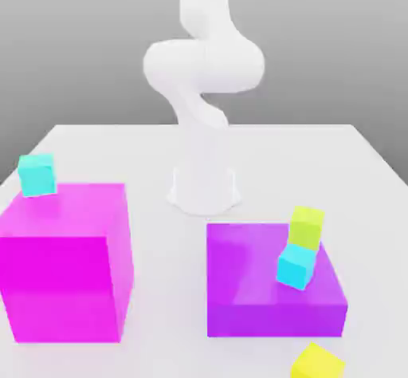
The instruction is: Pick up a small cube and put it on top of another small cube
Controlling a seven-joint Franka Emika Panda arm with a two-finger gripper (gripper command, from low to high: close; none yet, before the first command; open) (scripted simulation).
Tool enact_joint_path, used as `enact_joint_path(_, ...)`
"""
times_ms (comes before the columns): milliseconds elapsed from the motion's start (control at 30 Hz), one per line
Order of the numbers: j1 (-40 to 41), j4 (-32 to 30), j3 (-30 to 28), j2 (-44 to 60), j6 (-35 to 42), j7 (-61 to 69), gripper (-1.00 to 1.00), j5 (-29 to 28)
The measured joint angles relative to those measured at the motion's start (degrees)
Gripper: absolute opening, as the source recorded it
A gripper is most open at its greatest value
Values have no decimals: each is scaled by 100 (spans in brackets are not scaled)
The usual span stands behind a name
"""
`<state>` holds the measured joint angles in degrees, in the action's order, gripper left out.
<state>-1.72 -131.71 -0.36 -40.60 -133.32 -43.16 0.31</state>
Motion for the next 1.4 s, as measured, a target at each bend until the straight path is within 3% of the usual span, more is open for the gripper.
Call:
enact_joint_path(600, -926, 54, 94, 3775, -1097, 1934, 0, 227)
enact_joint_path(933, -1234, 82, 270, 5846, -1707, 2654, 0, -134)
enact_joint_path(1100, -1320, 249, 221, 6885, -2416, 2669, 0, -267)
enact_joint_path(1133, -1324, 269, 216, 6989, -2498, 2666, -100, -273)
enact_joint_path(1400, -1311, 235, 232, 6821, -2357, 2674, -100, -266)
